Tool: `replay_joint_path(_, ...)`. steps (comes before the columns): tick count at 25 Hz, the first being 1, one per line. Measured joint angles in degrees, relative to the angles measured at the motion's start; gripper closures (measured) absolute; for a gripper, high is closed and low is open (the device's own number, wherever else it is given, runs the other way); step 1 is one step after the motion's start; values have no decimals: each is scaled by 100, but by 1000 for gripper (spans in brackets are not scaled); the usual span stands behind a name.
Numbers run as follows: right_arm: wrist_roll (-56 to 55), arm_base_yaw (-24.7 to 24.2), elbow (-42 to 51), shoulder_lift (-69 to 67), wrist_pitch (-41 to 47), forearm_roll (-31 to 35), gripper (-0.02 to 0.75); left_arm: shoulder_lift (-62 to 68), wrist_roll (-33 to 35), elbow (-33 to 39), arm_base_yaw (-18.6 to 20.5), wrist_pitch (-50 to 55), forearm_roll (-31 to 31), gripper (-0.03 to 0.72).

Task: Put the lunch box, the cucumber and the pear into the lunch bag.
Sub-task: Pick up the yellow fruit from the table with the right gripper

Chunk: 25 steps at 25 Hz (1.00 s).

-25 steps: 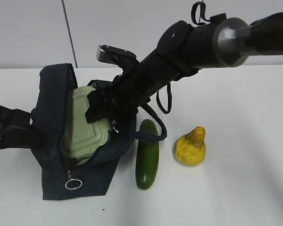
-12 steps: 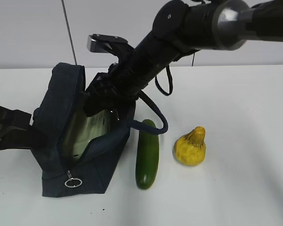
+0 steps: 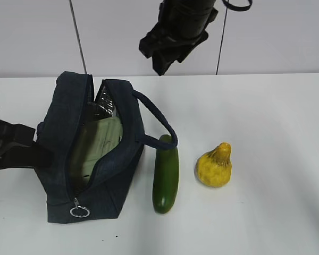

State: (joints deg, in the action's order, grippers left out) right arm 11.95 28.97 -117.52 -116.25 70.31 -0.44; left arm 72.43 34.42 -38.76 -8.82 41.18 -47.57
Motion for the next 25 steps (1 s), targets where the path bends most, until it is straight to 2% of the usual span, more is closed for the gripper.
replay_joint_path(5,-448,0,344,151,48,-295,338,0,0,0,0,28,0,703)
replay_joint_path(9,-523,0,1019,409,56,-337,341,0,0,0,0,54,0,703)
replay_joint_path(15,-751,0,2219,1159,56,-736,342,0,0,0,0,130,0,703)
replay_joint_path(20,-891,0,3120,1603,56,-884,342,0,0,0,0,152,0,703)
replay_joint_path(25,-927,0,3500,1563,56,-760,342,0,0,0,0,165,0,703)
